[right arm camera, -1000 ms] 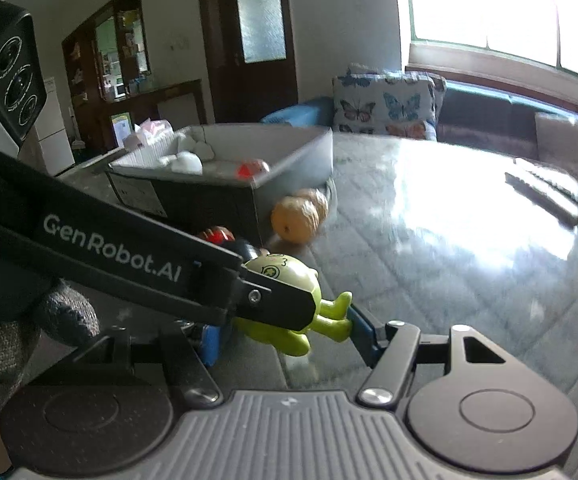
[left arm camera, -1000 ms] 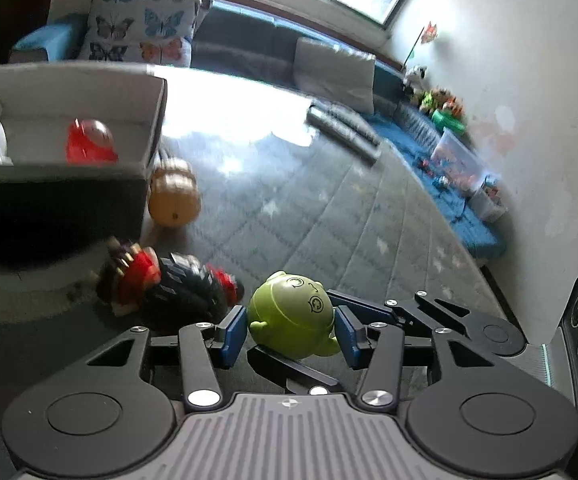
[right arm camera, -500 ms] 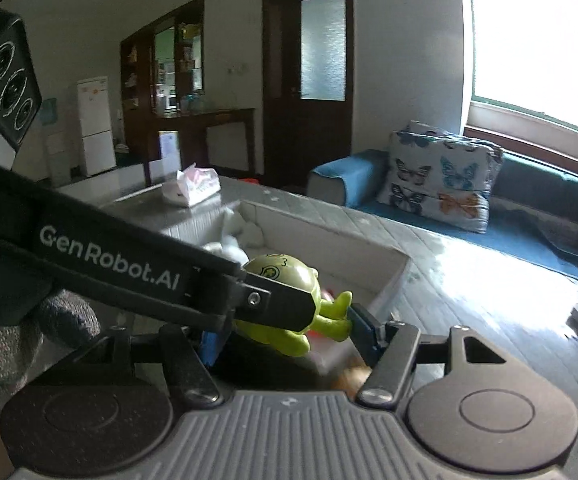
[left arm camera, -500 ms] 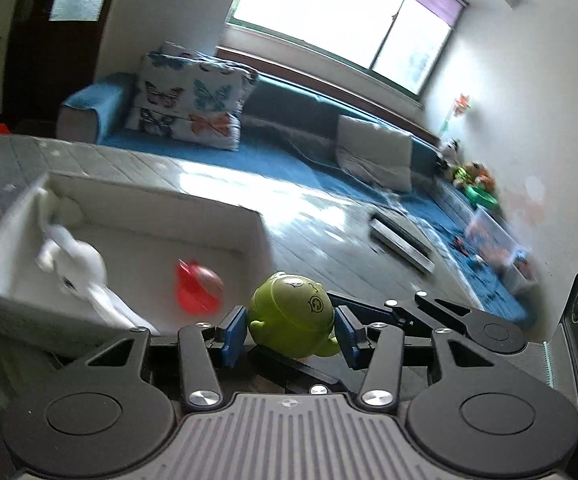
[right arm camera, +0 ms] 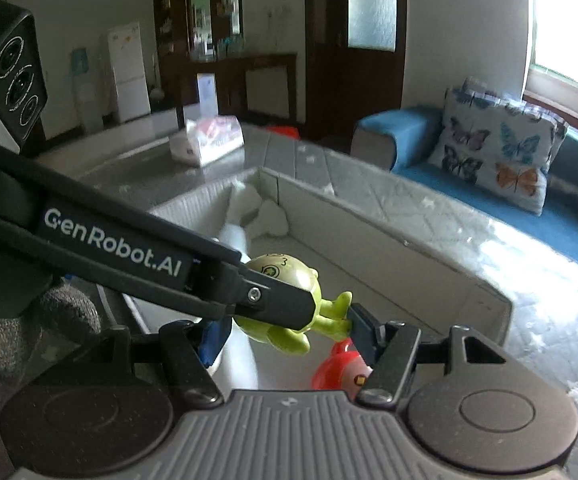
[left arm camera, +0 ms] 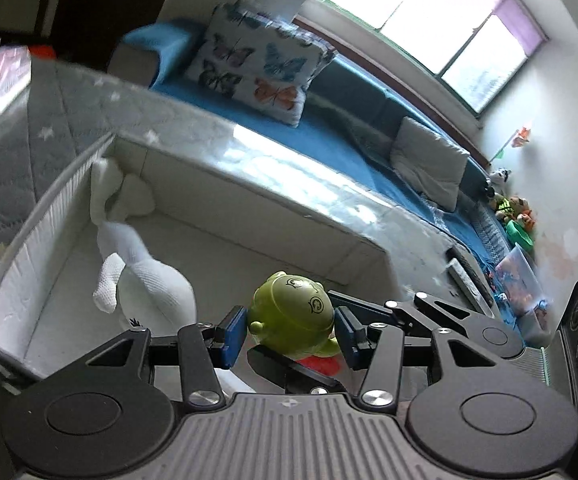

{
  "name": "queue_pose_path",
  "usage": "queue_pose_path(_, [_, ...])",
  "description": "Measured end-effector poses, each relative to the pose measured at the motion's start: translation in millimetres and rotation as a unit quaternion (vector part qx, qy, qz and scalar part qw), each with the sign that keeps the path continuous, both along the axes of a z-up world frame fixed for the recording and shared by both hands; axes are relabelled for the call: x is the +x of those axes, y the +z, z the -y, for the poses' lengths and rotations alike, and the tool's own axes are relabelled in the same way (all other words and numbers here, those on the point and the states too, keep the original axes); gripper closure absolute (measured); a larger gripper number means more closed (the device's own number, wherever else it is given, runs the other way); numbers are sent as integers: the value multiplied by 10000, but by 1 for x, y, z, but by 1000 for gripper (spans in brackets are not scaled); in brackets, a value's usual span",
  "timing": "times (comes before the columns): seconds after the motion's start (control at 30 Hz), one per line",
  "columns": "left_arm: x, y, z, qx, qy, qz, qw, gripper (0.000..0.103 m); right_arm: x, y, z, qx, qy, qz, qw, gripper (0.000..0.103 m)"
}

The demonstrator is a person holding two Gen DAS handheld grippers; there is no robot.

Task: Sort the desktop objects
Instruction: 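Carry the green alien toy with the left tool over the box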

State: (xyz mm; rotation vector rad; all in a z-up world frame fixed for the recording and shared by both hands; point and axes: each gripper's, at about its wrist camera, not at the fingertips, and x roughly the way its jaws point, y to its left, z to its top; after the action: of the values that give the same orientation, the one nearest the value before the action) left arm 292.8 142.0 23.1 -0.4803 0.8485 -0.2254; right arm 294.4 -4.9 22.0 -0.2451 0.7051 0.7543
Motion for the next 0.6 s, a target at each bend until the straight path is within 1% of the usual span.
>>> queue_pose_path(0.13, [12,-10,-4,-74,22,-126,9999,52,17,-13,-3,-116,24,-241,9996,38])
queue_pose_path(0.33, [19,-21,-8,-168,43,-280,9995,52,28,-25,-9,-383,65,-466,9982,38])
queue_pose_path(0.43, [22,-24,-9,-180,48,-336,9993,52,29,-27,-12,-476,93,-521,9975,38])
queue_pose_path(0.6, [21,-22,-6,-55,57,-309,9995,52,28,-28,-16,-547,114,-444,9974,38])
